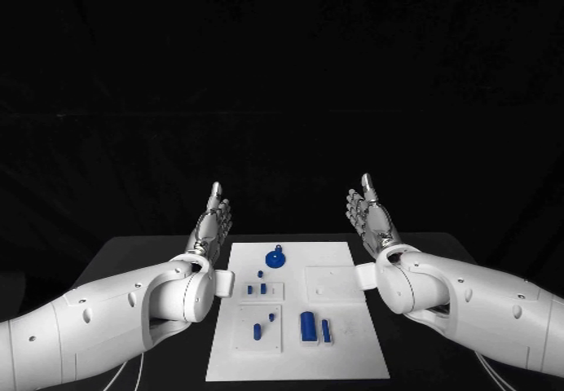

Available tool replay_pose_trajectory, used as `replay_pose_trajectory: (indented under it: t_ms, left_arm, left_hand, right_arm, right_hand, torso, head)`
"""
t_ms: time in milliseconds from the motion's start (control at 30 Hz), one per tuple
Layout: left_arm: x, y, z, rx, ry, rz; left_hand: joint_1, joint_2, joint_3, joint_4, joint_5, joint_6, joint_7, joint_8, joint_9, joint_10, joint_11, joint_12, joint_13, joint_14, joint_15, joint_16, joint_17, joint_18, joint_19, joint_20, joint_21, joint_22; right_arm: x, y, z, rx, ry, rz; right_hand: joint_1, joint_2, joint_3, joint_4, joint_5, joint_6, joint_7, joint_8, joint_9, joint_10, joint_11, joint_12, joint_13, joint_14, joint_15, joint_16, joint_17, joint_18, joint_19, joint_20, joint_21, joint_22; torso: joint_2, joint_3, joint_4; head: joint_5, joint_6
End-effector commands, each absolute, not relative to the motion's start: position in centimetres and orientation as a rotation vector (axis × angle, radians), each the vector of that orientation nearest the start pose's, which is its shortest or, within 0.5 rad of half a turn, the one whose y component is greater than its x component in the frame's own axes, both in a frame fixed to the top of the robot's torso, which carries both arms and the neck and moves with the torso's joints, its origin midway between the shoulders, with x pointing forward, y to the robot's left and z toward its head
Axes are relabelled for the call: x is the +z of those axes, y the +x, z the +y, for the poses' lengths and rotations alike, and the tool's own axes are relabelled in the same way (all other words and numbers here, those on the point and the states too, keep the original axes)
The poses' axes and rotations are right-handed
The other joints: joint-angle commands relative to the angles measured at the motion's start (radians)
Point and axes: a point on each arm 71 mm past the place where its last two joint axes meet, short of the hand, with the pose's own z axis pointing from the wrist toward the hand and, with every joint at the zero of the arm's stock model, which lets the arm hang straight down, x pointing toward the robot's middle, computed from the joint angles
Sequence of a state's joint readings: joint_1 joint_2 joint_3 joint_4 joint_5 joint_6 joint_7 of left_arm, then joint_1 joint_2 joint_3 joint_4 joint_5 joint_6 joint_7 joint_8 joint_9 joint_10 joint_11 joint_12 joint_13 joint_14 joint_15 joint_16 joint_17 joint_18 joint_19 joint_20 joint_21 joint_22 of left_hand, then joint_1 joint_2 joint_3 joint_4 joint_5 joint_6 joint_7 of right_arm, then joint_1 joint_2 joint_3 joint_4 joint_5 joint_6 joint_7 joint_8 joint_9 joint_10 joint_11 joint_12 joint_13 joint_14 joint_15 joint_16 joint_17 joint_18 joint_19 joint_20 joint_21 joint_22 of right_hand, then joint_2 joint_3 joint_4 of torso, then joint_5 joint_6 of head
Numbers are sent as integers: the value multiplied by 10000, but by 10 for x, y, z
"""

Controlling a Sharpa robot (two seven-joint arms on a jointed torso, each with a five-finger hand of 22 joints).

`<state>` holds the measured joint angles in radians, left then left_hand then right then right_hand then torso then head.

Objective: Assemble the parts on the task board

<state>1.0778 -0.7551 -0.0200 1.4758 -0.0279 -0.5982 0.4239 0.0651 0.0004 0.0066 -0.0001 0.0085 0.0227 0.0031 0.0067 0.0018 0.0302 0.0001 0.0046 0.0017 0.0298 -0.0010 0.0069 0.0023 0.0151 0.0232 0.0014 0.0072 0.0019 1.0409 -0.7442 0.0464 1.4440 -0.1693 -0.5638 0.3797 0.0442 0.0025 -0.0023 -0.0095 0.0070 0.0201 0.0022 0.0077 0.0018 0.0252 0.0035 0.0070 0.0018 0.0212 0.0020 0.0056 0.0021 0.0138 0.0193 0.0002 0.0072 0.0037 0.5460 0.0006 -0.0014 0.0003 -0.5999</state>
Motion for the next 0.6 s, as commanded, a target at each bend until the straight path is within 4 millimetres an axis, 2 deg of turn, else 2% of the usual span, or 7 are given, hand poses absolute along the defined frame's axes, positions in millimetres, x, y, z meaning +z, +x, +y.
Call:
replay_pose_trajectory:
  t_ms: [33,233,600]
  left_arm:
    - [-226,471,197,-12248,-12025,12284]
    - [-224,462,192,-12289,-12089,12178]
    - [-224,462,192,-12289,-12089,12178]
  left_hand:
    - [-651,-4,-66,1,-85,-227,-31,-67,-18,-302,-1,-46,-17,-298,10,-69,-23,-151,-232,-14,-72,-19]
    - [-651,-4,-66,1,-85,-227,-31,-67,-18,-302,-1,-46,-17,-298,10,-69,-23,-151,-232,-14,-72,-19]
    - [-651,-4,-66,1,-85,-227,-31,-67,-18,-302,-1,-46,-17,-298,10,-69,-23,-151,-232,-14,-72,-19]
  right_arm:
    - [-223,476,-199,12350,11892,12175]
    - [-224,462,-193,12292,12082,12178]
    - [-224,462,-192,12289,12089,12178]
  right_hand:
    - [-442,-25,23,95,-70,-201,-22,-77,-18,-252,-35,-70,-18,-212,-20,-56,-21,-138,-193,-2,-72,-37]
    - [-442,-25,23,95,-70,-201,-22,-77,-18,-252,-35,-70,-18,-212,-20,-56,-21,-138,-193,-2,-72,-37]
    - [-442,-25,23,95,-70,-201,-22,-77,-18,-252,-35,-70,-18,-212,-20,-56,-21,-138,-193,-2,-72,-37]
  torso:
    - [-18,-6,14]
    - [-18,-6,14]
    - [-18,-6,14]
  head:
    - [-3,-1]
    - [-3,-1]
    - [-3,-1]
